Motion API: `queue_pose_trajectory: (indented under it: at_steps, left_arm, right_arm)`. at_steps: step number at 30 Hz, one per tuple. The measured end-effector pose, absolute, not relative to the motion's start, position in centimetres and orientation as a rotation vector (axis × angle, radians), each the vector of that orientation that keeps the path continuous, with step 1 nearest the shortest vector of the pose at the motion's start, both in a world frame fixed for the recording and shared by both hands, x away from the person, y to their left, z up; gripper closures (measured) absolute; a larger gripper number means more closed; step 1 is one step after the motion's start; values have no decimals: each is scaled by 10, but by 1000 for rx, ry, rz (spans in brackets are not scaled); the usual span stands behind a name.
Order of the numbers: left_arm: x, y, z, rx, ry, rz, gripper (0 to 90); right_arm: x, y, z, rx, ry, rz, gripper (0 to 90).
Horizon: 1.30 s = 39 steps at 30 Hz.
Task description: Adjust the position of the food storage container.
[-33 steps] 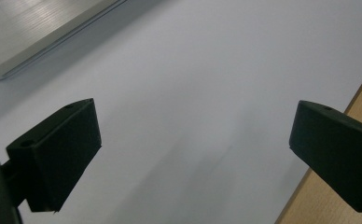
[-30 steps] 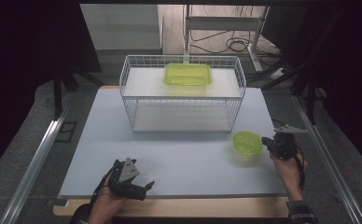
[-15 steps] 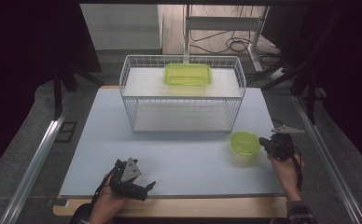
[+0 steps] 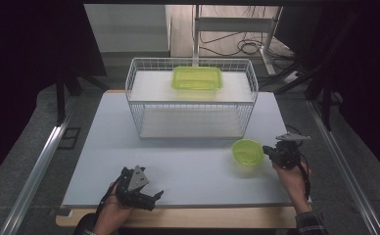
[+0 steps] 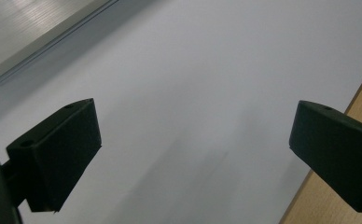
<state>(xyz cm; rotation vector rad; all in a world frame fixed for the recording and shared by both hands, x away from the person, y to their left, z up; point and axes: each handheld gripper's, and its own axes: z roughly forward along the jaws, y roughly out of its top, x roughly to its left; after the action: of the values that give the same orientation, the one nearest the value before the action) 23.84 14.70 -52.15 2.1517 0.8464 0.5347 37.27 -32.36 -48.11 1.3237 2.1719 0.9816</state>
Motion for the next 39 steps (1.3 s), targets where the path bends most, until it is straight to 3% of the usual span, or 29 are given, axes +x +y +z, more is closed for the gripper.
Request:
queue_pose_trajectory:
  at_steps: [25,39]
  left_arm:
    - [235,149,-522,2165,856,546,23]
    - [235,150,-524,2168,880,560,22]
  right_arm:
    - [360,-257,-487,1166,2366,1040,874]
    - [360,-250,-498,1161,2457,1034,879]
